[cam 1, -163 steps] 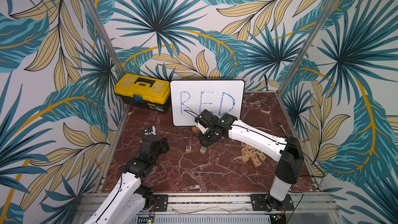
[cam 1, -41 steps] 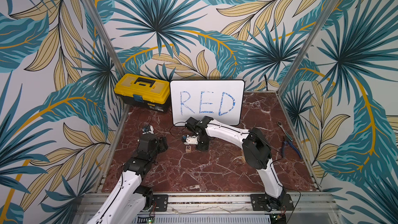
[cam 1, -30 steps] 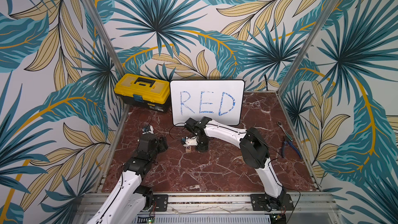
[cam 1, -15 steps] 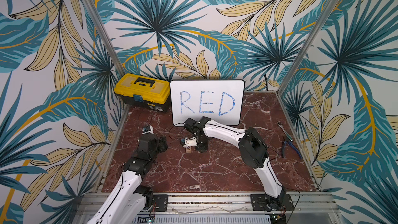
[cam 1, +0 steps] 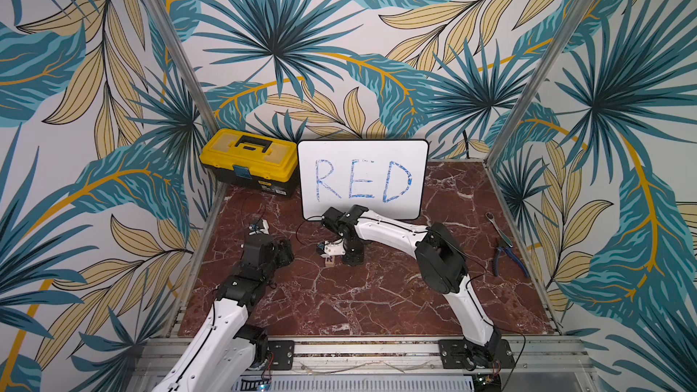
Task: Assemble the uppercase word "red" with letter blocks
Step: Adjust the letter block at the center of the board.
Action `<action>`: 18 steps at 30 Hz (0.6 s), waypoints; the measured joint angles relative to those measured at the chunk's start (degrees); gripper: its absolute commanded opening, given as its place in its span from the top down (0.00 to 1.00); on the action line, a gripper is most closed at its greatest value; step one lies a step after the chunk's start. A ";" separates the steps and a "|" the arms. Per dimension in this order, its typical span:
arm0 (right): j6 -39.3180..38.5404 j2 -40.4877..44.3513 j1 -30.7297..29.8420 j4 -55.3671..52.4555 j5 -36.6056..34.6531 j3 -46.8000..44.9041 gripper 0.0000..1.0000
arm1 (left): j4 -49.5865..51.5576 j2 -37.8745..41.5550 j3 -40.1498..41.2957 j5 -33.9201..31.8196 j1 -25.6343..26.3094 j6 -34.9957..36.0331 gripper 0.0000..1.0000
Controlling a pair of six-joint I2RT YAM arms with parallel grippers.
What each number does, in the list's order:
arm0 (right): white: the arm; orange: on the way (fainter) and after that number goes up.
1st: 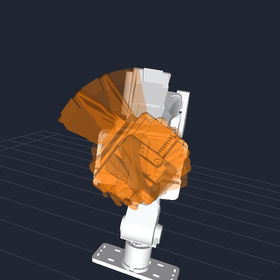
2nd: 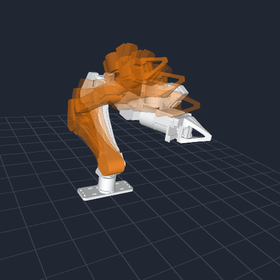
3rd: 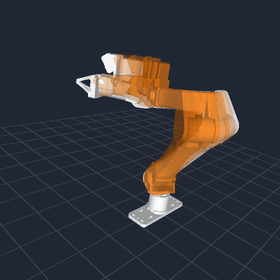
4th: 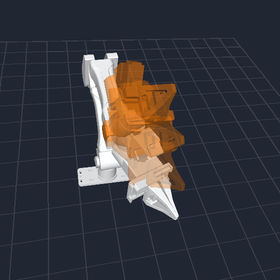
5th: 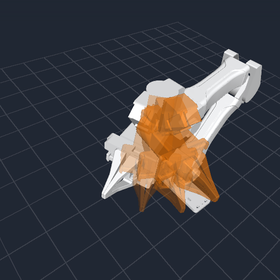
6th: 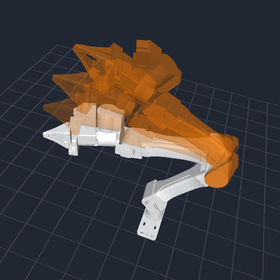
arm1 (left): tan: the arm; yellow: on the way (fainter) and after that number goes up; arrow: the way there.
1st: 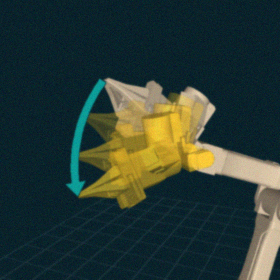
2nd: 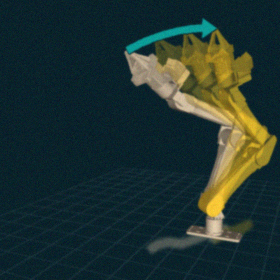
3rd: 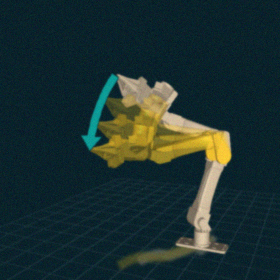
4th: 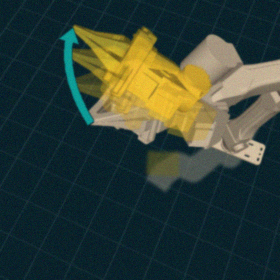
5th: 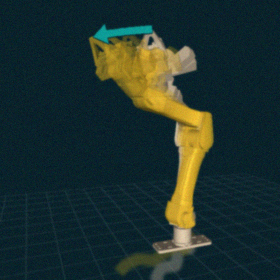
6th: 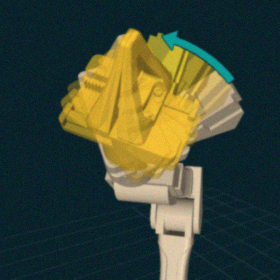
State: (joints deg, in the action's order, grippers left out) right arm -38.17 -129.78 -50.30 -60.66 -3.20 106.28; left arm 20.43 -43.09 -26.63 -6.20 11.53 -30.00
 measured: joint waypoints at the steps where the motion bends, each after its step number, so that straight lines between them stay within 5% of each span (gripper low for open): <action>1: 0.02 0.00 0.00 0.28 0.09 0.00 0.60 | 0.00 0.00 0.00 0.00 0.00 0.00 0.31; 18: 2.21 9.25 0.00 3.45 3.32 -2.58 0.59 | 0.00 0.00 0.00 0.04 0.00 0.00 0.31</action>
State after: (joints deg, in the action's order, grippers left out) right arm -35.97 -120.53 -50.30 -57.21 0.12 103.70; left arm 20.43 -43.09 -26.63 -6.15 11.53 -30.00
